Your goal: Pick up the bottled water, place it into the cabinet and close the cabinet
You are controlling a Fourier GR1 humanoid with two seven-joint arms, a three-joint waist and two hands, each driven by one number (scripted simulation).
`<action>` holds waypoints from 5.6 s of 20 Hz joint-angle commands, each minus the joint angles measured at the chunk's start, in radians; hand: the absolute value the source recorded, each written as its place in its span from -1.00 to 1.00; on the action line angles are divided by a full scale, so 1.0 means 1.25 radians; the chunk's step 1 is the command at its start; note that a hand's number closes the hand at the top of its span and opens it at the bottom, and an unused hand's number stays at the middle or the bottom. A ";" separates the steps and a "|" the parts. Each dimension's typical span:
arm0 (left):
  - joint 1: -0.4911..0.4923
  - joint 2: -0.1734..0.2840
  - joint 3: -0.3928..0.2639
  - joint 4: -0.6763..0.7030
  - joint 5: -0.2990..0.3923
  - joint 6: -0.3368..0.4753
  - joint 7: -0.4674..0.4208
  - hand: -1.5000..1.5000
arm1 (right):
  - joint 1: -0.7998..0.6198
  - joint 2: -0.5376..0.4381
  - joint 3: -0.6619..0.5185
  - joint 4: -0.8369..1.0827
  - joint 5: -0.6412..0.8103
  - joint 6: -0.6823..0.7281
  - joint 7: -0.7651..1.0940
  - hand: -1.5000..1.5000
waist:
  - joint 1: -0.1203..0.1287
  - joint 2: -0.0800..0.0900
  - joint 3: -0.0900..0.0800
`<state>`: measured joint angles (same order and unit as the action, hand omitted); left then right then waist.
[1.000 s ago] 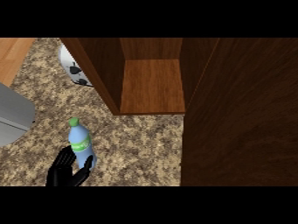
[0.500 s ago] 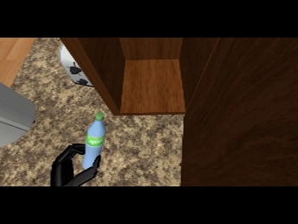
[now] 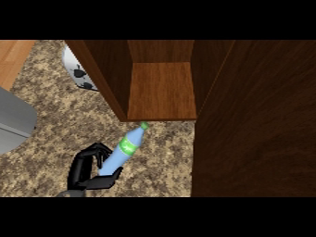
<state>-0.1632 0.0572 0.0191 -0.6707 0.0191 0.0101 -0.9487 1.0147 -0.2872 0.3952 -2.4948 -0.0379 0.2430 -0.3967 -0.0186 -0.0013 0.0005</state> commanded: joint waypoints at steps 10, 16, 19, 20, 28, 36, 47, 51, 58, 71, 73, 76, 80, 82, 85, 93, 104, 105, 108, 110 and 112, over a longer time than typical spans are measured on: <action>-0.071 -0.045 -0.210 -0.166 0.133 0.064 0.194 1.00 | 0.056 -0.046 -0.038 -0.094 -0.052 0.011 -0.002 -1.00 | 0.000 -0.003 0.000; -0.171 -0.046 -0.301 -0.223 0.218 0.208 0.343 1.00 | 0.049 -0.055 -0.059 -0.106 -0.059 0.005 0.009 -1.00 | -0.005 0.000 -0.001; -0.202 -0.046 -0.346 -0.263 0.222 0.265 0.403 1.00 | 0.079 -0.050 -0.043 -0.073 -0.046 0.021 -0.052 -1.00 | -0.009 -0.003 0.000; -0.206 -0.046 -0.346 -0.294 0.232 0.277 0.436 1.00 | 0.003 -0.036 -0.088 -0.043 -0.087 0.001 -0.008 -1.00 | 0.006 0.000 0.000; -0.434 -0.046 -0.363 -0.110 0.323 0.407 0.480 1.00 | 0.038 -0.036 -0.104 -0.046 -0.093 0.022 -0.051 -1.00 | -0.016 0.005 -0.001; -0.578 -0.046 -0.314 0.051 0.432 0.427 0.489 1.00 | 0.061 -0.042 -0.110 -0.072 -0.094 0.049 -0.050 -1.00 | -0.033 0.010 -0.001; -0.702 -0.017 -0.327 0.340 0.288 0.635 0.447 -1.00 | 0.076 -0.046 -0.138 -0.040 -0.098 0.089 -0.098 -1.00 | -0.050 0.018 0.000; -0.766 -0.020 -0.303 0.402 0.294 0.640 0.471 -1.00 | 0.066 -0.051 -0.178 0.004 -0.117 0.109 -0.136 -1.00 | -0.058 0.021 0.000; -0.794 -0.007 -0.263 0.380 0.313 0.582 0.385 -1.00 | 0.077 -0.049 -0.149 -0.022 -0.106 0.127 -0.129 -1.00 | -0.062 0.024 -0.002; -0.711 -0.046 -0.212 0.202 0.474 0.357 0.193 1.00 | 0.050 -0.040 -0.137 -0.039 -0.086 0.116 -0.078 -1.00 | -0.032 0.009 -0.001; -0.692 -0.046 -0.242 0.164 0.494 0.381 0.200 1.00 | 0.025 -0.026 -0.136 -0.046 -0.076 0.099 -0.068 -1.00 | -0.024 0.006 -0.001; -0.656 -0.046 -0.276 0.119 0.506 0.333 0.230 1.00 | 0.070 -0.046 -0.130 -0.107 -0.075 0.111 -0.052 -1.00 | -0.014 0.000 -0.001; -0.575 -0.046 -0.344 0.003 0.579 0.232 0.270 1.00 | 0.087 -0.037 -0.083 -0.101 -0.032 0.103 -0.054 -1.00 | -0.015 -0.005 -0.002; -0.538 -0.046 -0.406 -0.063 0.623 0.212 0.281 -1.00 | 0.045 -0.032 -0.071 -0.103 -0.031 0.087 -0.023 -1.00 | -0.010 0.000 -0.003; -0.424 -0.046 -0.465 -0.184 0.629 0.219 0.298 -1.00 | 0.089 -0.027 -0.076 -0.125 -0.030 0.074 -0.036 -1.00 | 0.019 -0.013 -0.002; -0.155 0.044 -0.571 -0.477 0.598 0.260 0.318 -1.00 | 0.114 -0.007 -0.012 -0.117 0.049 0.038 -0.052 -1.00 | 0.037 -0.013 -0.002; 0.164 0.277 -0.579 -0.729 0.603 0.186 0.222 -1.00 | 0.044 -0.164 -0.002 -0.120 0.127 0.127 -0.037 1.00 | 0.065 -0.008 -0.005; 0.190 0.298 -0.568 -0.736 0.602 0.171 0.196 -1.00 | 0.037 -0.178 -0.002 -0.117 0.144 0.140 -0.060 1.00 | 0.053 -0.012 -0.004; 0.234 0.335 -0.572 -0.764 0.598 0.137 0.168 -1.00 | -0.019 -0.229 0.011 -0.122 0.183 0.171 -0.038 1.00 | 0.058 -0.012 -0.006; 0.269 0.383 -0.545 -0.787 0.602 0.122 0.146 -1.00 | -0.040 -0.244 0.035 -0.149 0.190 0.178 -0.024 1.00 | 0.056 -0.013 -0.006; 0.308 0.417 -0.532 -0.828 0.607 0.111 0.130 -1.00 | -0.069 -0.245 0.057 -0.155 0.200 0.169 -0.002 1.00 | 0.058 -0.015 -0.006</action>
<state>0.1399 0.5020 -0.6744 -1.6430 0.7705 0.1864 -0.7405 0.9724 -0.5440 0.4611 -2.4974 0.0272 0.4486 -0.4780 0.0525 -0.0184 -0.0068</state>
